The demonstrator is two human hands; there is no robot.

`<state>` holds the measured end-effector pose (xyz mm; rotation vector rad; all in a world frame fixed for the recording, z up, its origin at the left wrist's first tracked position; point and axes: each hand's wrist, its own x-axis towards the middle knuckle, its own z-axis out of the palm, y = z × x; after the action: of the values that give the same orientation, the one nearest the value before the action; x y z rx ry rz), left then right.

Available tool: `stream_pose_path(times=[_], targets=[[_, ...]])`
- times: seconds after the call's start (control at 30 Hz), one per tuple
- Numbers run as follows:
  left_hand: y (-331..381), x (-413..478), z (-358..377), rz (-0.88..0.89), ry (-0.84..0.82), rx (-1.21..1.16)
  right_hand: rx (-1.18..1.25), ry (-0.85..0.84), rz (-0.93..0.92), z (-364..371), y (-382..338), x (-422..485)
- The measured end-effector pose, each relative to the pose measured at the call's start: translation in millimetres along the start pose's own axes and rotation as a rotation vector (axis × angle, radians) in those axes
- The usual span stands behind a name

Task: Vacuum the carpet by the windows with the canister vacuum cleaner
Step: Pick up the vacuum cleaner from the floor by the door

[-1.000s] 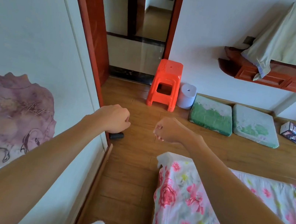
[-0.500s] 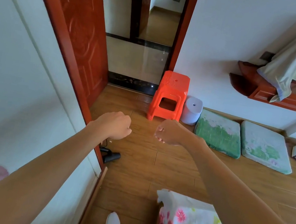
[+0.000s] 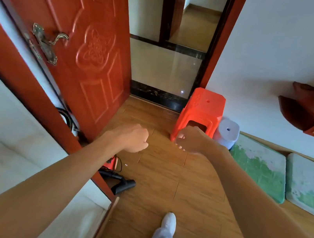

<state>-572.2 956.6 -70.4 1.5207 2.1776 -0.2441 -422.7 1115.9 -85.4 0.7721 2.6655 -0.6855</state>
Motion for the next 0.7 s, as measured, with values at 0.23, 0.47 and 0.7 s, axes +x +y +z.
stream_pose_path(times=[0.23, 0.47, 0.7], targets=[[-44, 46, -22, -0.236, 0.070, -0.122, -0.057, -0.085, -0.174, -36, 15, 103], [-80, 64, -15, -0.470, 0.007, -0.322, -0.168, -0.232, -0.307, -55, -1, 184], [-140, 105, -7, -0.556, 0.067, -0.438, -0.282, -0.295, -0.437, -65, -49, 273]])
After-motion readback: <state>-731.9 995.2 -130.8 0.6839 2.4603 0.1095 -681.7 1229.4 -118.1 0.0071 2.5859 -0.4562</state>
